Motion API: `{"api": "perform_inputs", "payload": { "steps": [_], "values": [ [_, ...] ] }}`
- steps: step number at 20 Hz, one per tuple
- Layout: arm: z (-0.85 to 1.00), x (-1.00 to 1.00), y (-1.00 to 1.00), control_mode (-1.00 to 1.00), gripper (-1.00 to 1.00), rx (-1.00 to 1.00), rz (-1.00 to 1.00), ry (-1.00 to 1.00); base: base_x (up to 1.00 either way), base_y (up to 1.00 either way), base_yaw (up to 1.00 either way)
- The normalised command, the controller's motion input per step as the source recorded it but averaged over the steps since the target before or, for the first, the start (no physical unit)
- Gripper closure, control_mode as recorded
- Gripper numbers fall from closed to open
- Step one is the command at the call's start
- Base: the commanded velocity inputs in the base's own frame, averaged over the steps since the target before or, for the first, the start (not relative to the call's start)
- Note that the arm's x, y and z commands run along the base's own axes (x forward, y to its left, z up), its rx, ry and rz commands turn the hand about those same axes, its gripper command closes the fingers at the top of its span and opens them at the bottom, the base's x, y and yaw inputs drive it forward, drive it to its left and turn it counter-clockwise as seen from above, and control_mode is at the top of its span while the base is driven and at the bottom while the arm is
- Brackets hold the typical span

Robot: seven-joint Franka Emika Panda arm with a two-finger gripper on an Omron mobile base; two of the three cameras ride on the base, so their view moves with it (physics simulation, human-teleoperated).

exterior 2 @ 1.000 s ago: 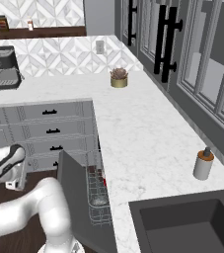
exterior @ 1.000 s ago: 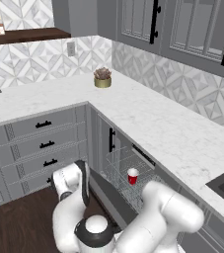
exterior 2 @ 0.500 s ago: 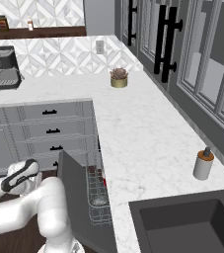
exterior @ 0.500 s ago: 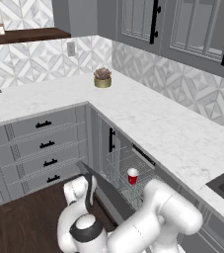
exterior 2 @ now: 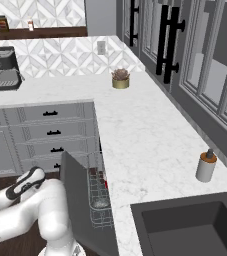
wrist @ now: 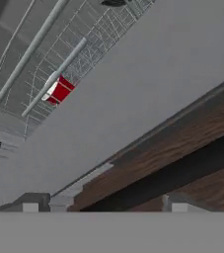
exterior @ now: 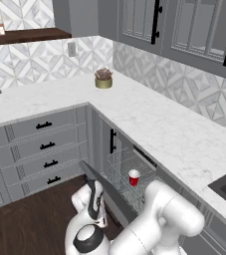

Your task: Pick up the cup and bowl from the counter, place them in the dishwasher, and close the dishwasher door.

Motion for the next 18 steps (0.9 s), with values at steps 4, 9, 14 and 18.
{"api": "perform_inputs", "payload": {
  "steps": [4, 9, 14, 18],
  "values": [
    [-0.11, 0.08, -0.09, -1.0, -1.0, -0.36, -0.29, -0.04, 0.0, 0.0, 0.0],
    [0.0, 0.26, -0.38, -1.0, -1.0, -0.4, -0.3, -0.15, 0.0, 0.0, 0.0],
    [-0.12, 0.49, -0.59, -1.0, -1.0, -0.43, -0.29, -0.22, 0.0, 0.0, 0.0],
    [-0.35, 0.58, -0.74, -1.0, -1.0, -0.39, -0.28, -0.18, 0.0, 0.0, 0.0]
  ]
}}
